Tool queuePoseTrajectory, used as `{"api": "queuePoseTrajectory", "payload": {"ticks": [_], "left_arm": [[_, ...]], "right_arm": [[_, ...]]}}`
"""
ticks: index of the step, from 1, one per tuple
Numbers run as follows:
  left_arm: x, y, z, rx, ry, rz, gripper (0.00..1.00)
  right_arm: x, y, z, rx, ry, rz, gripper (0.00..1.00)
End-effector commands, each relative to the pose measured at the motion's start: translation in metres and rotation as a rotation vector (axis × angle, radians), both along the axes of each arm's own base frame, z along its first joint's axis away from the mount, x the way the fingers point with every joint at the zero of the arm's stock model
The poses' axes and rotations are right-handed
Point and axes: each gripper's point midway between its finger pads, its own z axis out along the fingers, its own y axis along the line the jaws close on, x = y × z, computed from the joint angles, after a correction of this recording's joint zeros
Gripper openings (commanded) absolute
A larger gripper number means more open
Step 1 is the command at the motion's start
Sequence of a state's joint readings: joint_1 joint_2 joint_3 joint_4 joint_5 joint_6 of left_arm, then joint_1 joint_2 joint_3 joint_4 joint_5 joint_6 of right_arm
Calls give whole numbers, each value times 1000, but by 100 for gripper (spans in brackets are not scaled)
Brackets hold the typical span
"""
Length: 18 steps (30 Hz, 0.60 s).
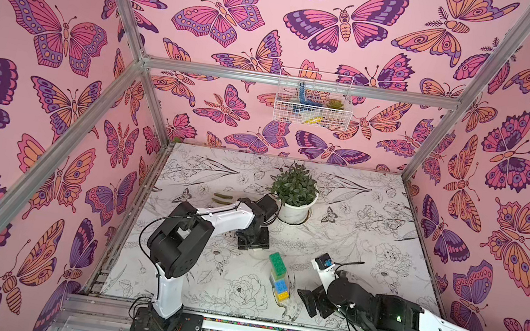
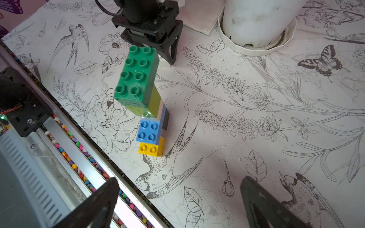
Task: Assemble a giraffe with lego
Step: Pick up the lego brick from the center of the board.
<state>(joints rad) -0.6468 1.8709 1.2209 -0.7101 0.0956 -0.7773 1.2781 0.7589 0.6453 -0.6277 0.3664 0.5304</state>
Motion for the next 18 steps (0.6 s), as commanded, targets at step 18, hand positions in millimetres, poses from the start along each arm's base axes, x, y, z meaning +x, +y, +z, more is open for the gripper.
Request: {"api": "queuePoseTrajectory", "payload": {"ticks": [18], "left_arm": [[3,5,-4,88,-7,50,43]], "right_arm": [[5,-28,1,20,-8,-113,99]]}}
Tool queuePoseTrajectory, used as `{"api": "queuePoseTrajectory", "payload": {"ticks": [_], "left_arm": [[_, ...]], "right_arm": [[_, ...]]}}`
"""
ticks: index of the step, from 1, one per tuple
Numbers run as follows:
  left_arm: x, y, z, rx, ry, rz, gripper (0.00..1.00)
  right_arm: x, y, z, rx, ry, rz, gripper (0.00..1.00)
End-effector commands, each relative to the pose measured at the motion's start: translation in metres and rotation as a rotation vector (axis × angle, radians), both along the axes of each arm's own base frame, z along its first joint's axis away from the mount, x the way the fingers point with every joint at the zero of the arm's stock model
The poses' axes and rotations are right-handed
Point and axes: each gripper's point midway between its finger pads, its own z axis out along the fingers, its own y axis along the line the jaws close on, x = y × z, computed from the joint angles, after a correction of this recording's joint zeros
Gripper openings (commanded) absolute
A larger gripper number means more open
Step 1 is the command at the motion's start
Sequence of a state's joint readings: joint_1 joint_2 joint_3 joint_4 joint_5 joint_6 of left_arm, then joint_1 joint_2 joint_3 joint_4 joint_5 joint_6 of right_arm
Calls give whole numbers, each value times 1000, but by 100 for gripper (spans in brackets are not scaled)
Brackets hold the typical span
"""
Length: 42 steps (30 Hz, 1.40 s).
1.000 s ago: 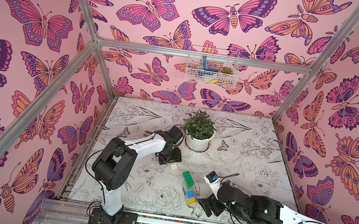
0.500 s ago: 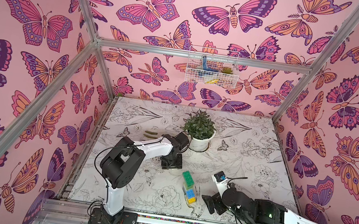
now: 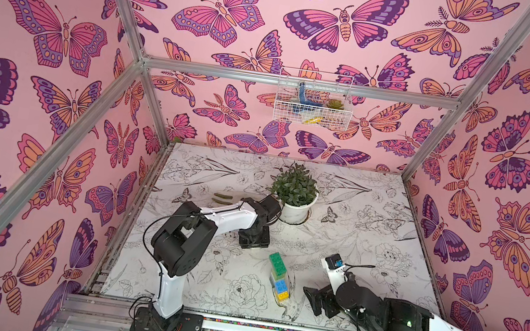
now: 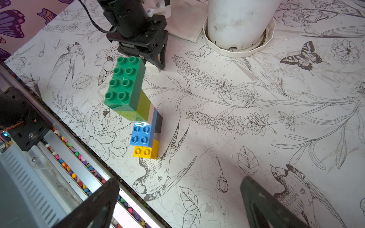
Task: Assemble a giraffe with lego
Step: Pick up the lego brick from the center of the board, then assemble the lego brick with the lego brick.
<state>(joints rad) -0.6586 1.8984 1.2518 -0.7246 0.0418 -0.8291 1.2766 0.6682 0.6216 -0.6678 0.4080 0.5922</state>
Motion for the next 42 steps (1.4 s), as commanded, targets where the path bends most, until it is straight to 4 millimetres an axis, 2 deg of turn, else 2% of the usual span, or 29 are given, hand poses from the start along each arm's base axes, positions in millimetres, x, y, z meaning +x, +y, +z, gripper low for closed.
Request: {"api": "queuePoseTrajectory", "payload": {"ticks": [1,3,7,11,17,21,25,27,31,35,39,42], "left_arm": [[-5,4,1,43,5,6,38],[-6,5,6,54,-7,14,31],[-12,12,30,98,-42,47,28],[-28,20,60,133,-75,105,25],[-83,8,119,151,-128,193,26],[-118,4,160,214,-178,229,26],[-141,10,196,296,-227,267,26],[-145,6,207,304,-251,277,27],[-145,-16,205,261,-273,273,27],[-138,-40,192,162,-279,279,28],[-132,-52,176,88,-280,337,28],[-127,-65,171,27,-258,357,28]], "right_arm": [[4,-11,-4,-29,0,-44,99],[5,-13,-2,-26,1,-48,99],[11,-21,9,-44,-12,-74,99],[19,-17,29,-35,-42,-62,99],[25,-21,52,-21,-55,-34,99],[29,-36,50,-18,1,-88,99],[31,-39,49,-24,12,-98,99],[33,-39,51,-34,1,-98,99],[38,-48,57,-68,-23,-140,99],[38,-55,71,-55,-60,-150,99],[33,-55,79,-53,-57,-119,99],[29,-52,81,-1,-55,-103,99]]}}
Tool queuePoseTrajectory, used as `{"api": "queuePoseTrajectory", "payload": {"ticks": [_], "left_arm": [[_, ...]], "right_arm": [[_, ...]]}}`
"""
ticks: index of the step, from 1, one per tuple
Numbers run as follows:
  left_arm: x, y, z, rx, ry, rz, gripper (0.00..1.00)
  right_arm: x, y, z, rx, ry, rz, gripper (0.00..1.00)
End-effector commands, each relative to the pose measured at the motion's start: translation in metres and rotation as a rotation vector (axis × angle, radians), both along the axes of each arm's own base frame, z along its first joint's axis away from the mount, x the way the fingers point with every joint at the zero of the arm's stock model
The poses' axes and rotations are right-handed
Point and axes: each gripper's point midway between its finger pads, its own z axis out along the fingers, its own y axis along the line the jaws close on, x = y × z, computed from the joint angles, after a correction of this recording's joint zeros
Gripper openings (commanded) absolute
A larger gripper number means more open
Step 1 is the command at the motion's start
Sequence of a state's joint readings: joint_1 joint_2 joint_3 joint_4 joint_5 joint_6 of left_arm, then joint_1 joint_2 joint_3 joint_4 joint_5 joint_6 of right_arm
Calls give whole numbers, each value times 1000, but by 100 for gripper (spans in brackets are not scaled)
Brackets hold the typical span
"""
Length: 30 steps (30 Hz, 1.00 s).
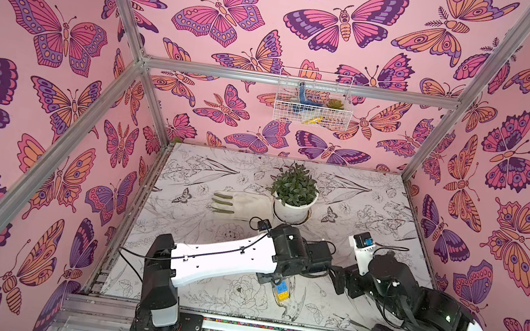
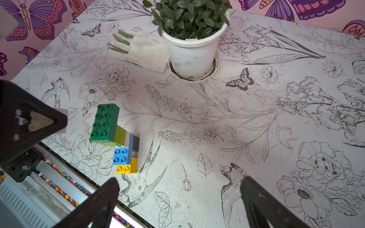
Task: Assemble a giraffe with lego
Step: Assemble the lego brick with the lego brick.
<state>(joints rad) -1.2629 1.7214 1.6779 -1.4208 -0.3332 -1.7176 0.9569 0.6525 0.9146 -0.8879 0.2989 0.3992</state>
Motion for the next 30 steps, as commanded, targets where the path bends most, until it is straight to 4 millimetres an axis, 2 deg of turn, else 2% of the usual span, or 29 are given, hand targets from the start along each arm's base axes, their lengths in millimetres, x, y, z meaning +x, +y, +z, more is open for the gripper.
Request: {"api": "queuePoseTrajectory", "payload": {"ticks": [1,6,9,14,30], "left_arm": [[11,-21,4,-127,-28,25,29],[19,-37,-8,-160,-11,43,28],[20,-43,-15,-166,15,24,28],[23,-39,-23,-149,50,15,28],[14,-24,-24,-77,103,20,28]], "right_arm": [[-9,-2,3,19,20,27,99],[-18,-24,17,80,-21,-12,99],[-20,-22,19,80,-12,5,99],[-14,-17,17,43,-13,9,99],[-10,-14,18,17,-42,21,99]]}}
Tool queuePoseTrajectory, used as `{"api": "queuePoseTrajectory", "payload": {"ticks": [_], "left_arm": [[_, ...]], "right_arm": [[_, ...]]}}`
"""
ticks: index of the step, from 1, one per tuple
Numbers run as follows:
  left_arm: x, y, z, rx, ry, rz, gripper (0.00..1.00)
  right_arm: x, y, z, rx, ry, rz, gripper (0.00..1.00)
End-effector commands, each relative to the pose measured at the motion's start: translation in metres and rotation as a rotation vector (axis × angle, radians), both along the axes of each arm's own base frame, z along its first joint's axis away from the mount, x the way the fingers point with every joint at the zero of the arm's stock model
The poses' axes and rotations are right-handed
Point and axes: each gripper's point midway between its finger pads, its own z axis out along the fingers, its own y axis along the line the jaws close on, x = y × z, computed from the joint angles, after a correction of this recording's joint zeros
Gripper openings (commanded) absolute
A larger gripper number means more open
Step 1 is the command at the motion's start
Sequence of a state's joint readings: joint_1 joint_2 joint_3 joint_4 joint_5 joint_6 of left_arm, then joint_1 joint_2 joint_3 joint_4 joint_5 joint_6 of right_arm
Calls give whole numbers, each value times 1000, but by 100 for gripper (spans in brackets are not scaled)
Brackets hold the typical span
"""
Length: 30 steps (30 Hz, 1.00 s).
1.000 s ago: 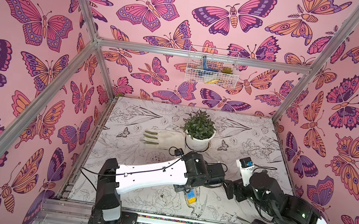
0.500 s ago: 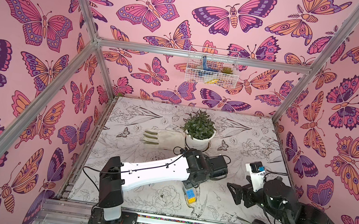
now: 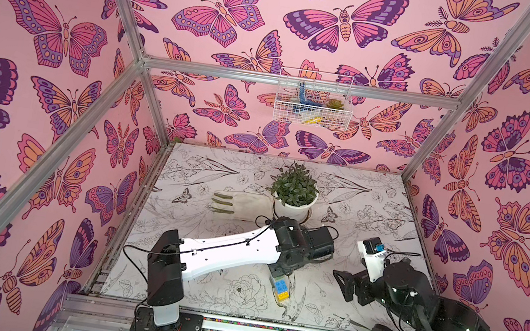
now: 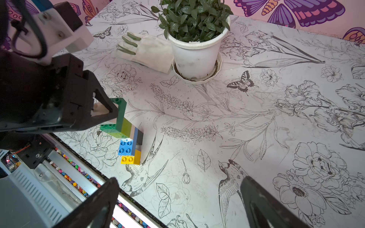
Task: Assemble a giraffe with lego
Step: Assemble the lego brick with the lego brick.
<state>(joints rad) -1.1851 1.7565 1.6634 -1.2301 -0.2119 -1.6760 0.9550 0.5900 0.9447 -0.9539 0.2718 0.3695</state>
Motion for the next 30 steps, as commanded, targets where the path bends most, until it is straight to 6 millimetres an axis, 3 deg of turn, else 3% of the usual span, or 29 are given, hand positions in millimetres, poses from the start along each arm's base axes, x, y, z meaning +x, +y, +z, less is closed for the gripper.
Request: {"api": "queuePoseTrajectory", "payload": {"ticks": [1,17,30], "left_arm": [[-7,13,-7,89,37,-15,28],[-6,18,-9,117,43,-8,28],[-3,7,-13,112,64,-25,28]], "right_arm": [[3,-3,8,8,-29,-16,99],[4,-5,8,13,-38,-27,99],[3,-10,13,33,-61,-35,99]]}}
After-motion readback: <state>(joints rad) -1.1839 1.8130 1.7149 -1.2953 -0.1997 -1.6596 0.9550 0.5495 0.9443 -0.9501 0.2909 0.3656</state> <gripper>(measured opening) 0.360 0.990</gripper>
